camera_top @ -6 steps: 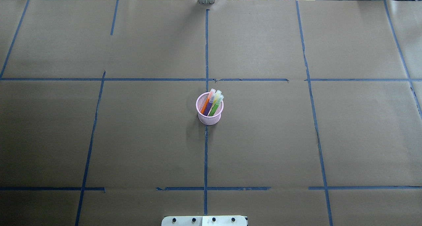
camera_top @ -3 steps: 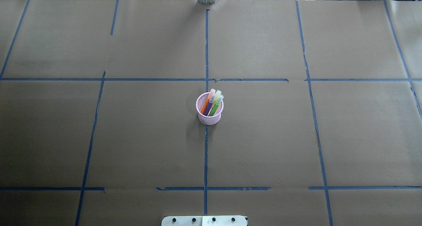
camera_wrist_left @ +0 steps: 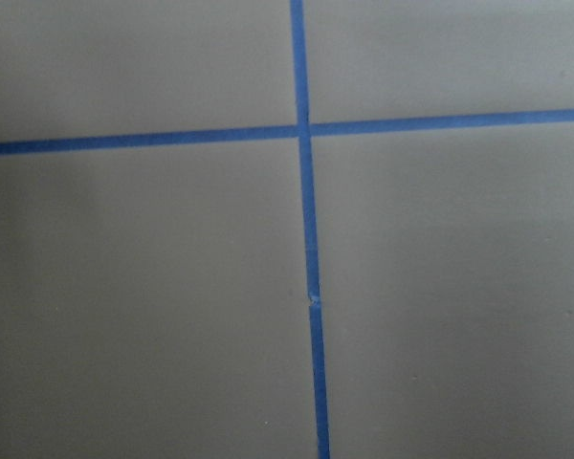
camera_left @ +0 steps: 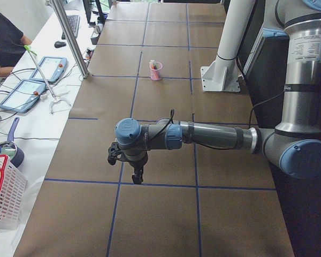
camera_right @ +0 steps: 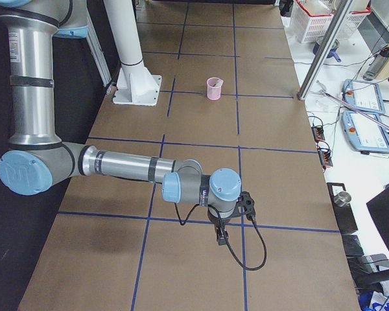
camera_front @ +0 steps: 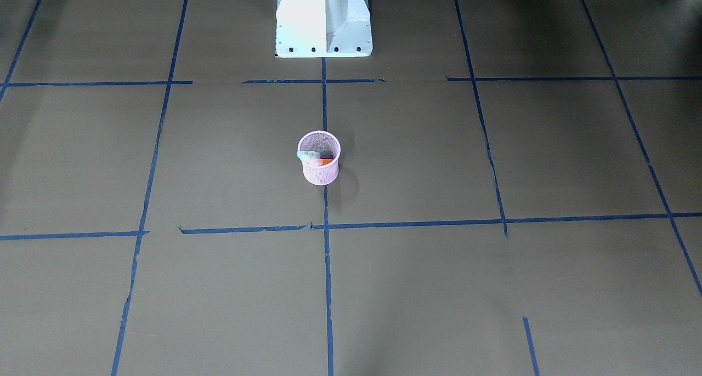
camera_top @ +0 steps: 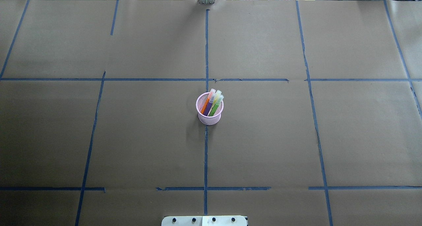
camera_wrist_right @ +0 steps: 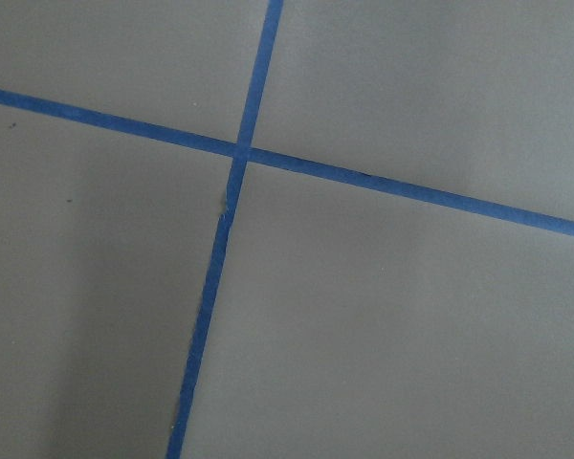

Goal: Collect pens into pen holder

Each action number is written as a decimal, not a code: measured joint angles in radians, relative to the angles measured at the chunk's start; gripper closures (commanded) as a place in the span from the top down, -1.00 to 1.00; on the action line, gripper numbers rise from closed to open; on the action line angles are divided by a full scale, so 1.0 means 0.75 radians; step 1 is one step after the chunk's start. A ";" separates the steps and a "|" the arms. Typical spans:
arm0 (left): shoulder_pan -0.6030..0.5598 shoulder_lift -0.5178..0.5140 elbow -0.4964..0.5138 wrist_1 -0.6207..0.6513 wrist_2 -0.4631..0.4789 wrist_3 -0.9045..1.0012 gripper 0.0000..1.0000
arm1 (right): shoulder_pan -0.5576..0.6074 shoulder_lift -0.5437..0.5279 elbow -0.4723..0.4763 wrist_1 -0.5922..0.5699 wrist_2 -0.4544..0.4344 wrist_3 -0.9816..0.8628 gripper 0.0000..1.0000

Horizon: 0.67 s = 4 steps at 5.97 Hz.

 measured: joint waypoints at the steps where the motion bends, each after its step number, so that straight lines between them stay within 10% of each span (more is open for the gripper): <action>1: 0.003 0.000 0.007 -0.023 -0.001 0.004 1.00 | 0.000 0.005 0.049 -0.069 0.022 0.000 1.00; 4: 0.004 0.002 0.007 -0.086 -0.007 0.001 1.00 | -0.001 0.010 0.099 -0.197 0.065 0.012 1.00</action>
